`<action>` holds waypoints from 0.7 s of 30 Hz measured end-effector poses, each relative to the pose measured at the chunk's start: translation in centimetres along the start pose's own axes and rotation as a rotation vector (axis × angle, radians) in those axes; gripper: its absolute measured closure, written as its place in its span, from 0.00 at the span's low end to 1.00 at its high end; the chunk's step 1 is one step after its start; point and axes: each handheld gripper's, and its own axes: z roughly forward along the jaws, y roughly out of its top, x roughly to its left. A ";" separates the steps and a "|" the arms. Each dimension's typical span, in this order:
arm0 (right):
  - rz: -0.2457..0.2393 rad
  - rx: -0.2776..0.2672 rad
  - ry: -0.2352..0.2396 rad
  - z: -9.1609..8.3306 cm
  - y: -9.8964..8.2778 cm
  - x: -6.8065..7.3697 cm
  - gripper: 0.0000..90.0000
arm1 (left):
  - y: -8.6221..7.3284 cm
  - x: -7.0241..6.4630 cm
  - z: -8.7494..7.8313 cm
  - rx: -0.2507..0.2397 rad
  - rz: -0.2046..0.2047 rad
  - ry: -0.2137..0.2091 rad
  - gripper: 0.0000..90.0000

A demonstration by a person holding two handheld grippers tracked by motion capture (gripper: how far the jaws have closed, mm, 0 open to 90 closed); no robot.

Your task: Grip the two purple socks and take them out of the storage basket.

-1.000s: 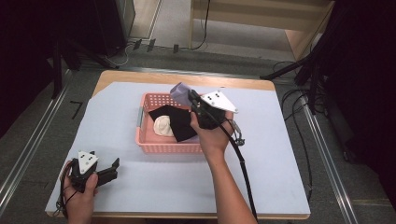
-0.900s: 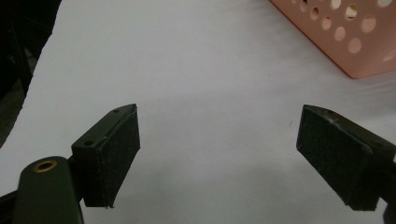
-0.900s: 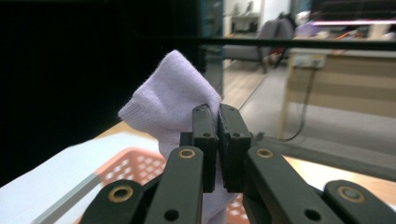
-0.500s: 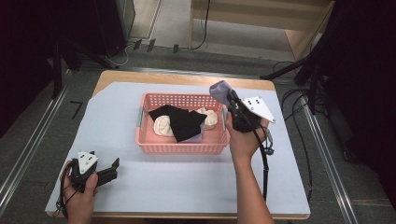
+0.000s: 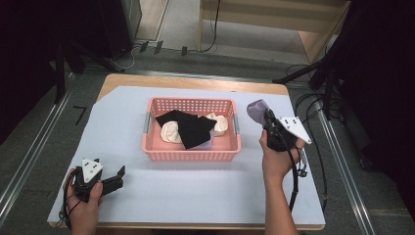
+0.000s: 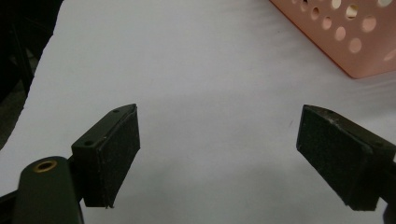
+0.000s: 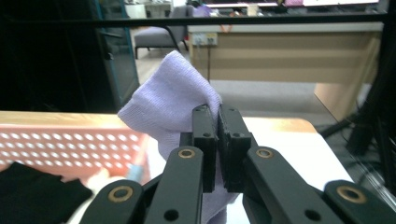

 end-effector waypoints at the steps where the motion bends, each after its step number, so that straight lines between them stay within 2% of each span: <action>1: 0.002 0.010 -0.015 0.0 -0.4 -0.4 0.97 | 0.0 0.0 0.0 0.000 0.000 0.000 0.16; 4: 0.006 0.034 -0.041 0.0 -1.1 -1.0 0.97 | 0.0 0.0 0.0 0.000 0.000 0.000 0.16; 6: 0.002 0.056 -0.077 0.2 -1.6 -1.4 0.95 | 0.0 0.0 0.0 0.000 0.000 0.000 0.16; 7: 0.002 0.056 -0.077 0.2 -1.6 -1.4 0.95 | 0.0 0.0 0.0 0.000 0.000 0.000 0.16; 8: 0.012 0.075 -0.114 0.4 -2.0 -1.6 0.81 | 0.0 0.0 0.0 0.001 0.000 0.001 0.16; 9: 0.015 0.071 -0.113 0.4 -2.1 -1.7 0.74 | 0.0 0.0 0.0 0.000 -0.001 -0.001 0.16; 10: 0.015 0.071 -0.113 0.4 -2.1 -1.7 0.74 | 0.0 0.0 0.0 0.000 -0.001 -0.001 0.16; 11: 0.037 0.072 -0.090 0.5 -1.9 -1.1 0.66 | 0.0 0.0 0.0 0.001 -0.001 0.000 0.16; 12: 0.037 0.072 -0.090 0.5 -1.9 -1.1 0.66 | 0.0 0.0 0.0 0.001 -0.001 0.000 0.16; 13: 0.050 0.077 -0.036 0.4 -1.4 0.0 0.64 | 0.0 0.0 0.0 0.000 -0.002 0.002 0.16; 14: 0.043 0.079 -0.012 0.4 -1.2 0.6 0.64 | 0.0 0.0 0.0 -0.001 -0.001 0.003 0.16; 15: 0.043 0.079 -0.012 0.4 -1.2 0.6 0.64 | 0.0 0.0 0.0 -0.001 -0.001 0.003 0.16; 16: 0.023 0.103 0.035 0.6 -0.8 2.0 0.64 | 0.0 0.0 0.0 0.000 -0.001 0.001 0.16; 20: -0.030 0.147 0.119 1.2 -0.6 4.8 0.65 | 0.0 0.0 0.0 0.000 0.001 0.000 0.16; 21: -0.030 0.147 0.119 1.2 -0.6 4.8 0.65 | 0.0 0.0 0.0 0.000 0.001 0.000 0.16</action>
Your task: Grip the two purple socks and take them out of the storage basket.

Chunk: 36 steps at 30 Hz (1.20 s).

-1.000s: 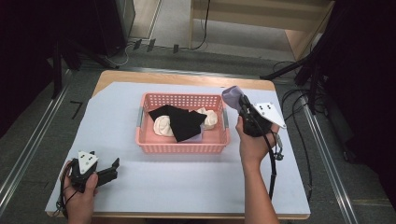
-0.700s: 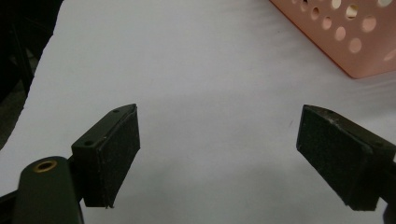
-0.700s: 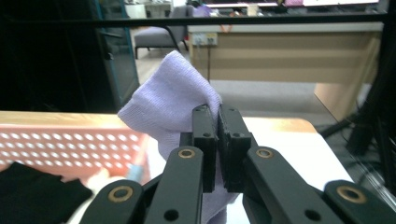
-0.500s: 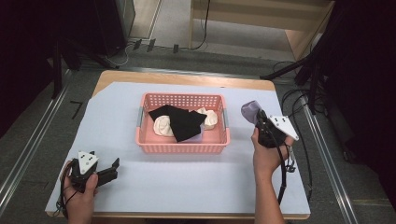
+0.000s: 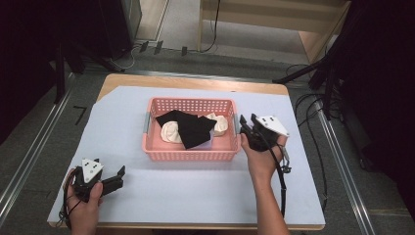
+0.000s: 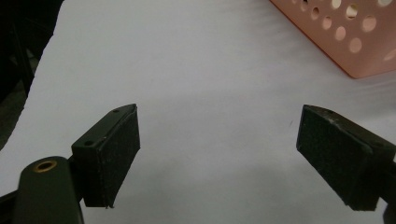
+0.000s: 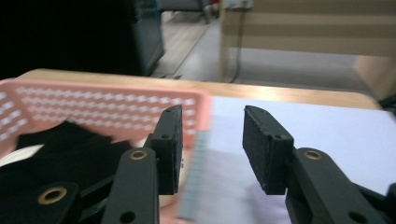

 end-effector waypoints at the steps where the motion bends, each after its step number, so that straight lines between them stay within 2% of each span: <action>1: -0.021 0.024 0.036 0.5 0.0 1.3 0.66 | 0.0 0.0 0.0 0.000 0.000 0.000 0.16; 3: -0.039 0.054 0.062 1.0 -0.1 2.5 0.67 | 0.0 0.0 0.0 0.000 -0.001 -0.001 0.16; 4: -0.039 0.054 0.062 1.0 -0.1 2.5 0.67 | 0.0 0.0 0.0 0.000 -0.001 -0.001 0.16; 5: -0.061 0.088 0.088 1.6 -0.3 3.6 0.67 | 0.0 0.0 0.0 -0.002 -0.002 -0.001 0.16; 6: -0.061 0.088 0.088 1.6 -0.3 3.6 0.67 | 0.0 0.0 0.0 -0.002 -0.002 -0.001 0.16; 7: -0.077 0.125 0.111 2.2 -0.6 4.5 0.68 | 0.0 0.0 0.0 0.000 -0.003 -0.001 0.16; 9: -0.088 0.169 0.138 2.8 -0.9 5.3 0.69 | 0.0 0.0 0.0 0.000 -0.003 -0.002 0.16; 10: -0.088 0.169 0.138 2.8 -0.9 5.3 0.69 | 0.0 0.0 0.0 0.000 -0.003 -0.002 0.16; 11: -0.100 0.208 0.152 3.3 -1.2 5.8 0.70 | 0.0 0.0 0.0 0.002 -0.004 -0.004 0.16; 15: -0.068 0.288 0.199 4.0 -1.7 6.7 0.70 | 0.0 0.0 0.0 0.001 -0.005 -0.003 0.16; 19: -0.030 0.306 0.249 3.9 -1.7 7.4 0.63 | 0.0 0.0 0.0 0.002 -0.003 -0.001 0.16; 20: -0.030 0.306 0.249 3.9 -1.7 7.4 0.63 | 0.0 0.0 0.0 0.002 -0.003 -0.001 0.16; 21: -0.016 0.323 0.273 3.9 -1.6 7.9 0.61 | 0.0 0.0 0.0 0.001 -0.002 0.000 0.16; 23: -0.020 0.341 0.276 4.0 -1.5 8.2 0.61 | 0.0 0.0 0.0 0.001 -0.002 0.001 0.16; 24: -0.021 0.358 0.279 4.2 -1.6 8.4 0.64 | 0.0 0.0 0.0 0.000 0.001 0.000 0.16; 25: -0.036 0.435 0.276 4.6 -1.7 8.9 0.77 | 0.0 0.0 0.0 0.000 -0.001 0.000 0.16; 26: -0.036 0.435 0.276 4.6 -1.7 8.9 0.77 | 0.0 0.0 0.0 0.000 -0.001 0.000 0.16; 27: -0.031 0.461 0.284 4.7 -1.5 9.2 0.94 | 0.0 0.0 0.0 0.000 -0.001 0.000 0.16; 28: -0.001 0.474 0.282 4.7 -1.3 9.4 0.97 | 0.0 0.0 0.0 0.000 -0.002 0.001 0.16; 30: 0.014 0.477 0.290 4.7 -1.1 9.6 0.98 | 0.0 0.0 0.0 0.000 -0.002 0.000 0.16; 33: 0.001 0.408 0.306 4.9 0.0 11.2 0.99 | 0.0 0.0 0.0 0.000 -0.002 0.001 0.16; 34: 0.001 0.408 0.306 4.9 0.0 11.2 0.99 | 0.0 0.0 0.0 0.000 -0.002 0.001 0.16; 35: -0.006 0.349 0.315 4.9 0.7 12.3 0.99 | 0.0 0.0 0.0 0.001 -0.002 0.000 0.16; 36: -0.011 0.316 0.324 4.9 1.1 12.8 0.99 | 0.0 0.0 0.0 0.002 -0.002 -0.002 0.16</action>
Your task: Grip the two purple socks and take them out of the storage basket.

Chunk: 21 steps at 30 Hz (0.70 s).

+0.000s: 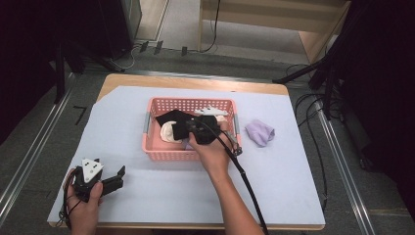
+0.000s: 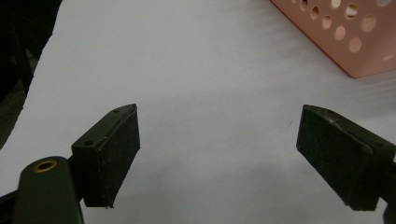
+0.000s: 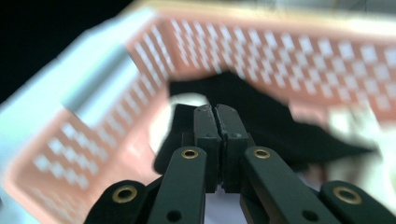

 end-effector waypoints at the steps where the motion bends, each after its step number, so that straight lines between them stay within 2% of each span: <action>1: -0.015 -0.033 0.012 0.1 0.4 0.6 0.99 | 0.0 0.0 0.0 0.000 0.000 -0.001 0.16; 2: -0.025 -0.065 0.031 0.2 0.7 1.2 0.99 | 0.0 0.0 0.0 -0.001 -0.001 -0.002 0.16; 3: -0.025 -0.065 0.031 0.2 0.7 1.2 0.99 | 0.0 0.0 0.0 -0.001 -0.001 -0.002 0.16; 4: -0.055 -0.107 0.083 0.6 1.3 2.3 0.96 | 0.0 0.1 0.0 -0.001 -0.001 -0.004 0.16; 6: -0.067 -0.113 0.124 0.9 1.6 2.7 0.82 | 0.0 0.1 0.0 -0.005 -0.005 -0.006 0.16; 8: -0.049 -0.096 0.123 0.9 1.6 2.5 0.74 | 0.0 0.1 -0.1 -0.004 -0.012 -0.005 0.16; 9: -0.048 -0.095 0.104 0.8 1.5 2.0 0.71 | 0.0 0.1 -0.1 -0.006 -0.014 -0.007 0.16; 10: -0.048 -0.095 0.104 0.8 1.5 2.0 0.71 | 0.0 0.1 -0.1 -0.006 -0.014 -0.007 0.16; 11: -0.030 -0.085 0.054 0.2 1.3 0.8 0.70 | 0.0 0.1 0.0 -0.007 -0.014 -0.006 0.16; 12: -0.030 -0.085 0.054 0.2 1.3 0.8 0.70 | 0.0 0.1 0.0 -0.007 -0.014 -0.006 0.16; 13: 0.005 -0.075 0.007 -0.5 1.0 -0.7 0.70 | 0.0 0.1 0.0 -0.006 -0.013 -0.006 0.16; 14: 0.013 -0.060 -0.026 -0.7 0.8 -1.4 0.71 | 0.0 0.1 0.0 -0.005 -0.013 -0.005 0.16; 17: 0.010 0.066 -0.120 -0.8 0.0 -3.2 0.75 | 0.0 0.1 0.0 0.001 -0.006 -0.004 0.16; 18: 0.010 0.066 -0.120 -0.8 0.0 -3.2 0.75 | 0.0 0.1 0.0 0.001 -0.006 -0.004 0.16; 19: 0.006 0.148 -0.167 -0.6 -0.6 -3.9 0.78 | 0.0 0.0 0.0 0.000 -0.001 0.001 0.16; 20: 0.006 0.148 -0.167 -0.6 -0.6 -3.9 0.78 | 0.0 0.0 0.0 0.000 -0.001 0.001 0.16; 21: 0.019 0.200 -0.167 -0.3 -1.1 -4.2 0.80 | 0.0 0.0 0.0 0.001 0.000 0.000 0.16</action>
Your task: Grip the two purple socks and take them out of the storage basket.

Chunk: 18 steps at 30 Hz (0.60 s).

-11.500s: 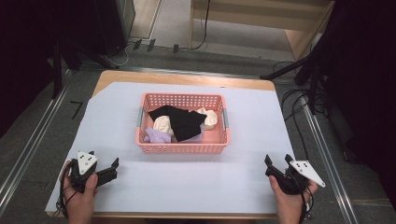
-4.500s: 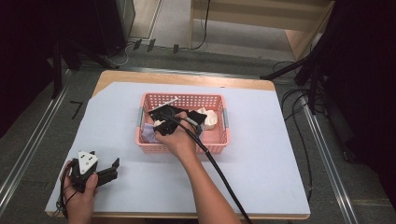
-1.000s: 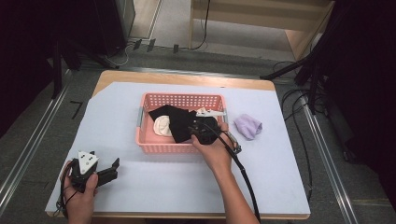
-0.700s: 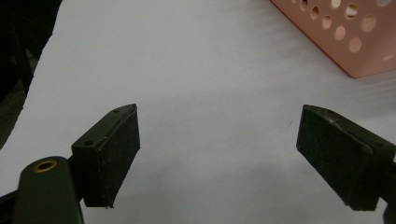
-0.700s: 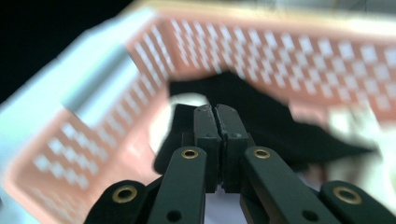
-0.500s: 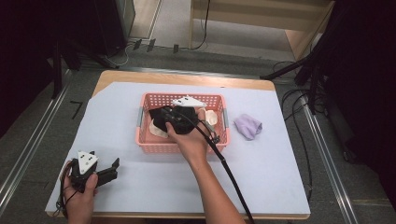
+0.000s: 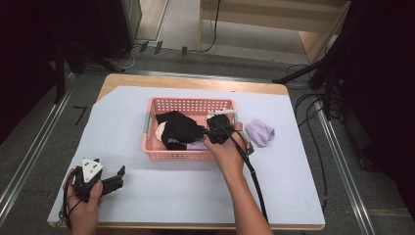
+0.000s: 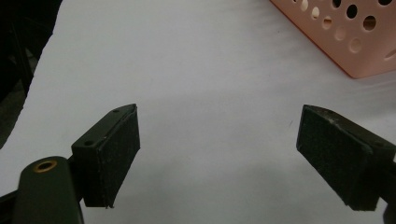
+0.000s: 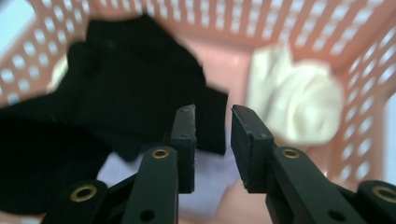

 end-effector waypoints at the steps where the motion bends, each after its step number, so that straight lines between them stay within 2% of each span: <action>1: 0.000 0.000 0.000 0.0 0.0 0.0 0.80 | 0.0 0.0 0.0 0.000 0.000 0.000 0.16; 2: 0.019 0.061 0.013 0.6 -0.2 0.0 0.82 | 0.0 0.0 0.0 -0.002 -0.001 0.003 0.16; 3: 0.019 0.061 0.013 0.6 -0.2 0.0 0.82 | 0.0 0.0 0.0 -0.002 -0.001 0.003 0.16; 4: 0.021 0.119 0.011 1.2 -0.3 0.2 0.84 | 0.0 0.0 0.0 0.000 0.001 0.003 0.16; 5: 0.021 0.119 0.011 1.2 -0.3 0.2 0.84 | 0.0 0.0 0.0 0.000 0.001 0.003 0.16; 7: 0.064 0.157 0.021 1.9 -0.2 -0.1 0.83 | 0.0 0.0 0.0 0.000 -0.003 0.000 0.16; 8: 0.067 0.176 0.026 2.1 -0.1 -0.1 0.83 | 0.0 0.0 0.0 0.000 -0.004 0.000 0.16; 11: 0.067 0.202 0.026 2.5 0.0 -0.1 0.78 | 0.0 0.0 0.0 0.000 -0.006 -0.001 0.16; 12: 0.069 0.227 0.025 3.0 0.0 0.0 0.70 | 0.0 0.0 0.0 0.000 -0.003 -0.001 0.16; 13: 0.069 0.227 0.025 3.0 0.0 0.0 0.70 | 0.0 0.0 0.0 0.000 -0.003 -0.001 0.16; 14: 0.066 0.249 0.015 3.4 -0.1 0.1 0.65 | 0.0 0.0 0.0 0.000 -0.004 -0.001 0.16; 15: 0.053 0.294 -0.007 4.1 -0.2 0.4 0.65 | 0.0 0.0 0.0 -0.001 -0.004 -0.002 0.16; 17: 0.050 0.304 -0.015 4.2 -0.1 0.4 0.66 | 0.0 0.0 0.0 -0.001 -0.003 -0.002 0.16; 18: 0.028 0.328 -0.030 4.4 -0.1 0.6 0.73 | 0.0 0.0 0.0 -0.001 -0.002 -0.002 0.16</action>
